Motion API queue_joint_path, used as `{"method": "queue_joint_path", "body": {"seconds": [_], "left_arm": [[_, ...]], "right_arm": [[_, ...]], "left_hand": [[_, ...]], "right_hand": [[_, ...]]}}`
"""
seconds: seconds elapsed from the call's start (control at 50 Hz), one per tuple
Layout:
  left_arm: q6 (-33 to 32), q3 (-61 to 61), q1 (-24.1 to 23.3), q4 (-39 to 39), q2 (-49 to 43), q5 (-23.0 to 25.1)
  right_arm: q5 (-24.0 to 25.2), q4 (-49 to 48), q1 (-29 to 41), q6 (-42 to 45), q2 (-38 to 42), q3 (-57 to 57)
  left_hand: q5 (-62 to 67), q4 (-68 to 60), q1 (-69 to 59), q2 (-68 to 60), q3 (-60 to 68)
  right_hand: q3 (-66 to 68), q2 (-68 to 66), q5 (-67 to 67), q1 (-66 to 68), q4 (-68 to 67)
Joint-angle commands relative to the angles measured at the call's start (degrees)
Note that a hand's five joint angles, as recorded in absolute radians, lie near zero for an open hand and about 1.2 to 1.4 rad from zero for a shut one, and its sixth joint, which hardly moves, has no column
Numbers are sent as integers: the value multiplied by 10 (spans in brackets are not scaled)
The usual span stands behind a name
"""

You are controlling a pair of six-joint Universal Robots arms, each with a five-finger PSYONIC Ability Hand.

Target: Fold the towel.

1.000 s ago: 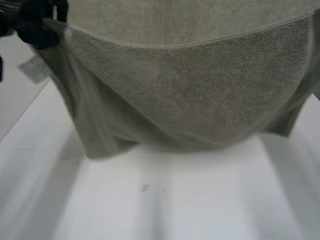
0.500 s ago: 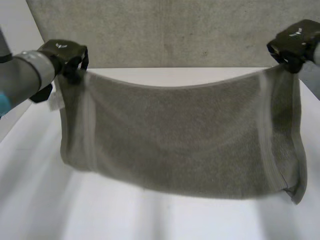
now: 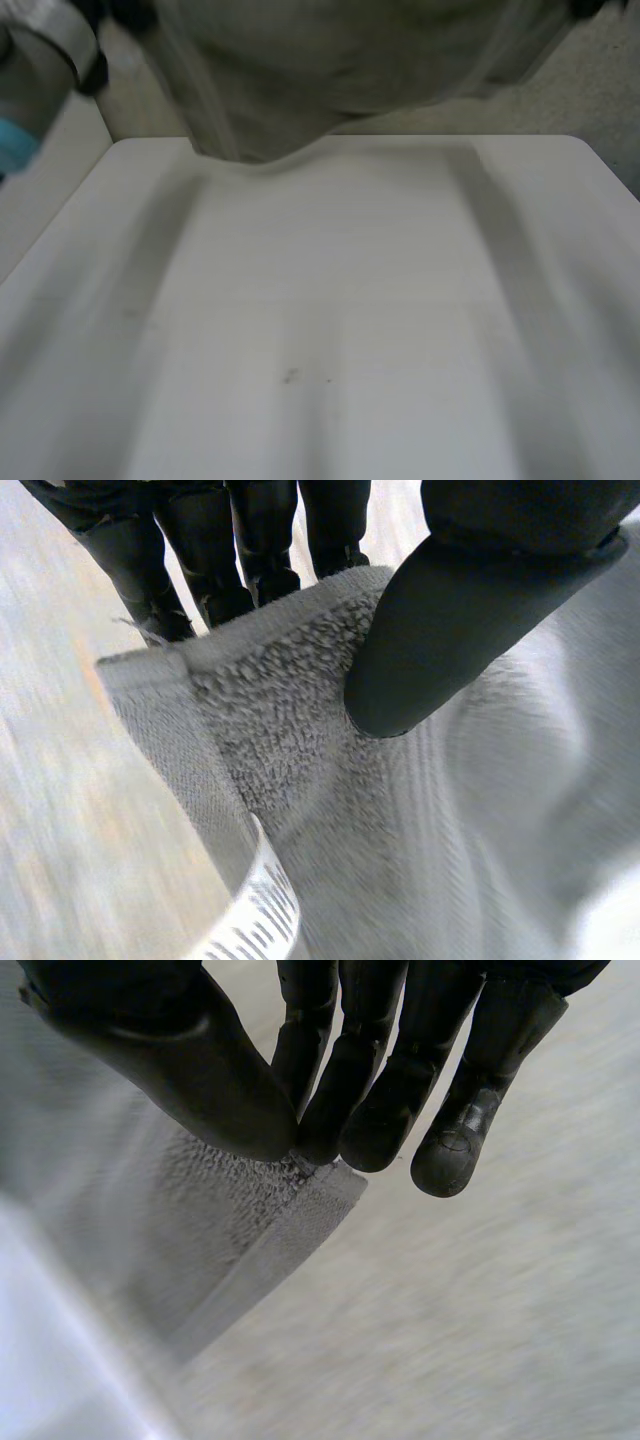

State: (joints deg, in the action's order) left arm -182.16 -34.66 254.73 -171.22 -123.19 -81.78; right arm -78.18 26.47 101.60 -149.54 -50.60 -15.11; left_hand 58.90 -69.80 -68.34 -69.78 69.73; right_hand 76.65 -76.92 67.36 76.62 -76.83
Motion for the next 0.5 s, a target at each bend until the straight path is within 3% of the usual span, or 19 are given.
{"method": "queue_joint_path", "body": {"seconds": [0.02,0.1,0.2,0.28,0.5], "left_arm": [[-22,-215,2,5,-3,0],[-55,-289,2,-30,-7,1],[-140,-407,2,-111,-15,2],[-162,-444,2,-127,-13,2],[-169,-545,10,-125,83,3]], "right_arm": [[36,10,0,75,-2,-210],[38,-12,0,96,4,-286],[34,-124,-1,109,20,-425],[31,-164,-4,109,16,-476],[43,-180,-55,124,-131,-629]], "left_hand": [[111,-102,-117,-102,103],[111,-102,-117,-102,103],[111,-102,-117,-102,103],[111,-102,-117,-102,103],[111,-102,-117,-102,103]], "right_hand": [[33,-31,26,34,-32],[33,-31,26,34,-32],[33,-31,26,34,-32],[33,-31,26,34,-32],[33,-31,26,34,-32]]}}
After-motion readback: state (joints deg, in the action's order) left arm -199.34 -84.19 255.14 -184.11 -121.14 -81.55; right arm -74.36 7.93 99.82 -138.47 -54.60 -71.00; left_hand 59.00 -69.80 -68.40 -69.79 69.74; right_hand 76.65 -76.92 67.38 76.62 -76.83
